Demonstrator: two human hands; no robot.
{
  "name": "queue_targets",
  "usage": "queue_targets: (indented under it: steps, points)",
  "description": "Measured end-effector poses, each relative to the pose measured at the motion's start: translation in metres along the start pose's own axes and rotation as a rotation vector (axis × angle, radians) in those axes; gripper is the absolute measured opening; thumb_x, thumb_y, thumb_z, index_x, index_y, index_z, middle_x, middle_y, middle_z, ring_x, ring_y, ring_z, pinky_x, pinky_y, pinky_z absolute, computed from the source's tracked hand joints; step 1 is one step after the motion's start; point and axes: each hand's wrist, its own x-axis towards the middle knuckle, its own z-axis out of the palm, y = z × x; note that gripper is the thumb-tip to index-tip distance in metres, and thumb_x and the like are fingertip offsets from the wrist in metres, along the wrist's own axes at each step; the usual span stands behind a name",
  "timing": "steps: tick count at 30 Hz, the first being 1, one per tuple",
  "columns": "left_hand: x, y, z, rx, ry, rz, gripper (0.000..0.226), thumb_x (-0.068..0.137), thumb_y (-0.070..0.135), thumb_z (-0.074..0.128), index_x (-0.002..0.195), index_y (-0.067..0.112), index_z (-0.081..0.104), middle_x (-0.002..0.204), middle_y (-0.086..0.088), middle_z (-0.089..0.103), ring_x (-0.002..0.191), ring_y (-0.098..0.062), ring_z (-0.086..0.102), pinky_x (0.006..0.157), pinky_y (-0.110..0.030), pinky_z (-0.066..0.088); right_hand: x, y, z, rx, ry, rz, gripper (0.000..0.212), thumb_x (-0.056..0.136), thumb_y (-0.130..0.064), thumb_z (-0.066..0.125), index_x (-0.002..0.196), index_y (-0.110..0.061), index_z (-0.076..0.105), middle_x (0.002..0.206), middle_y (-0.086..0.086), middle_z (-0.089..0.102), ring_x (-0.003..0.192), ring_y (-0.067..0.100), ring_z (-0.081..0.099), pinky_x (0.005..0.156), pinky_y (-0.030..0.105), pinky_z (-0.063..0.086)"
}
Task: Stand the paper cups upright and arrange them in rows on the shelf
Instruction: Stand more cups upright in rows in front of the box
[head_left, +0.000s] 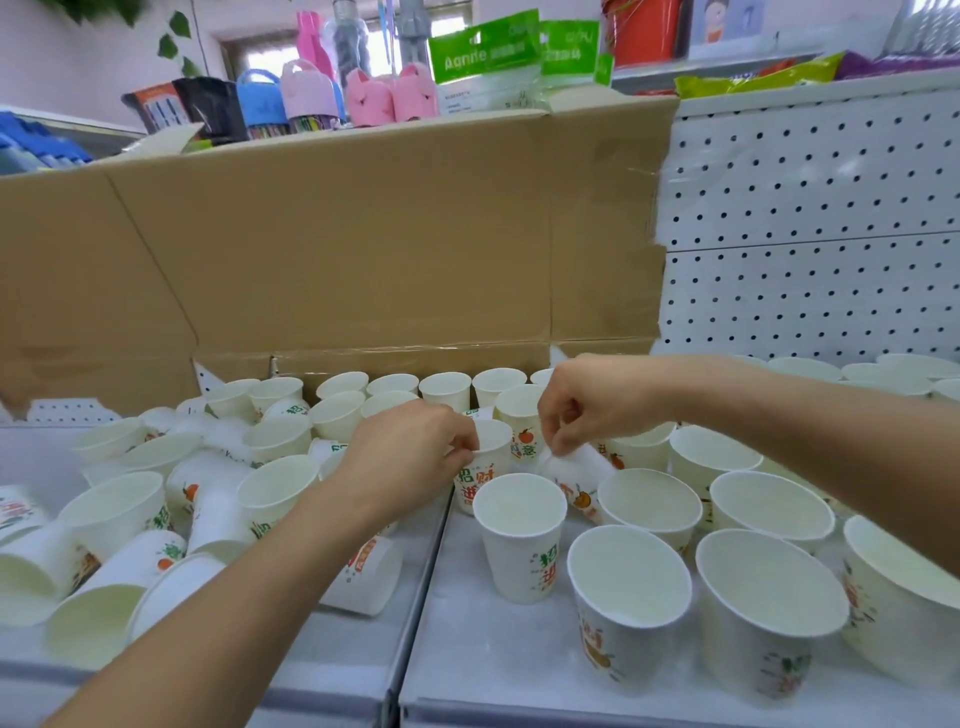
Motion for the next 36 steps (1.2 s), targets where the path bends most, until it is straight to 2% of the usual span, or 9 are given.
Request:
queue_targets:
  steps: [4, 8, 13, 18, 21, 25, 31, 34, 36]
  points:
    - [-0.001, 0.004, 0.002, -0.036, 0.014, -0.008, 0.015, 0.092, 0.038, 0.055, 0.101, 0.037, 0.068, 0.102, 0.016, 0.066, 0.099, -0.01, 0.057, 0.066, -0.027, 0.047, -0.018, 0.011, -0.005, -0.102, 0.171, -0.009, 0.007, 0.084, -0.029, 0.067, 0.079, -0.027, 0.071, 0.07, -0.009, 0.062, 0.065, 0.009, 0.056, 0.063, 0.036, 0.05]
    - [0.003, 0.014, 0.003, -0.073, -0.023, 0.001, 0.015, 0.09, 0.039, 0.06, 0.099, 0.038, 0.071, 0.101, 0.015, 0.067, 0.098, -0.01, 0.058, 0.066, -0.027, 0.048, -0.024, 0.017, 0.006, -0.122, 0.131, -0.007, 0.005, 0.08, -0.033, 0.07, 0.076, -0.031, 0.071, 0.066, -0.014, 0.063, 0.063, 0.004, 0.057, 0.066, 0.037, 0.054]
    - [-0.001, 0.015, -0.006, -0.233, -0.113, -0.046, 0.024, 0.089, 0.041, 0.061, 0.113, 0.041, 0.066, 0.122, 0.013, 0.063, 0.114, -0.013, 0.056, 0.091, -0.038, 0.049, -0.026, 0.018, 0.008, -0.08, 0.103, -0.022, 0.01, 0.083, -0.038, 0.069, 0.091, -0.036, 0.073, 0.081, -0.012, 0.067, 0.075, 0.01, 0.06, 0.074, 0.041, 0.054]
    - [-0.047, 0.012, -0.028, -0.451, 0.106, -0.136, 0.035, 0.096, 0.037, 0.051, 0.131, 0.035, 0.056, 0.131, 0.016, 0.056, 0.124, -0.005, 0.046, 0.099, -0.026, 0.036, -0.043, -0.009, 0.0, 0.057, 0.216, -0.094, 0.031, 0.087, -0.049, 0.059, 0.116, -0.039, 0.065, 0.11, -0.014, 0.062, 0.096, 0.005, 0.058, 0.082, 0.028, 0.05]
    - [-0.085, 0.008, -0.028, -0.48, 0.161, -0.171, 0.037, 0.096, 0.04, 0.049, 0.133, 0.039, 0.052, 0.131, 0.023, 0.05, 0.124, 0.002, 0.04, 0.101, -0.025, 0.033, -0.048, -0.04, 0.006, 0.093, 0.161, -0.167, 0.039, 0.088, -0.054, 0.053, 0.126, -0.044, 0.056, 0.129, -0.022, 0.053, 0.115, 0.0, 0.047, 0.096, 0.026, 0.038]
    - [-0.132, -0.015, -0.023, -0.443, 0.203, -0.254, 0.046, 0.09, 0.049, 0.051, 0.135, 0.042, 0.046, 0.138, 0.021, 0.046, 0.127, 0.002, 0.034, 0.107, -0.031, 0.031, -0.045, -0.066, 0.022, -0.03, 0.081, -0.183, 0.051, 0.086, -0.06, 0.054, 0.135, -0.048, 0.044, 0.142, -0.022, 0.041, 0.13, 0.003, 0.035, 0.103, 0.028, 0.03]
    - [-0.181, -0.06, -0.025, -0.364, 0.248, -0.407, 0.067, 0.079, 0.064, 0.051, 0.138, 0.035, 0.042, 0.14, 0.009, 0.046, 0.128, -0.012, 0.037, 0.104, -0.036, 0.035, -0.029, -0.109, 0.022, -0.071, 0.242, -0.169, 0.053, 0.086, -0.058, 0.055, 0.135, -0.04, 0.045, 0.133, -0.011, 0.049, 0.126, 0.012, 0.038, 0.103, 0.038, 0.037]
    - [-0.197, -0.075, -0.024, -0.343, 0.134, -0.349, 0.082, 0.068, 0.078, 0.054, 0.138, 0.038, 0.04, 0.135, 0.02, 0.04, 0.129, -0.01, 0.035, 0.107, -0.042, 0.034, -0.01, -0.145, 0.036, -0.023, 0.273, -0.135, 0.056, 0.086, -0.06, 0.053, 0.134, -0.033, 0.048, 0.133, -0.01, 0.053, 0.122, 0.013, 0.046, 0.1, 0.038, 0.041]
    - [-0.203, -0.086, -0.023, -0.316, 0.059, -0.277, 0.091, 0.058, 0.088, 0.047, 0.136, 0.041, 0.041, 0.134, 0.024, 0.041, 0.128, -0.007, 0.035, 0.108, -0.044, 0.033, 0.005, -0.165, 0.052, -0.002, 0.229, -0.066, 0.058, 0.085, -0.061, 0.054, 0.132, -0.027, 0.048, 0.131, -0.007, 0.055, 0.115, 0.016, 0.052, 0.094, 0.037, 0.045]
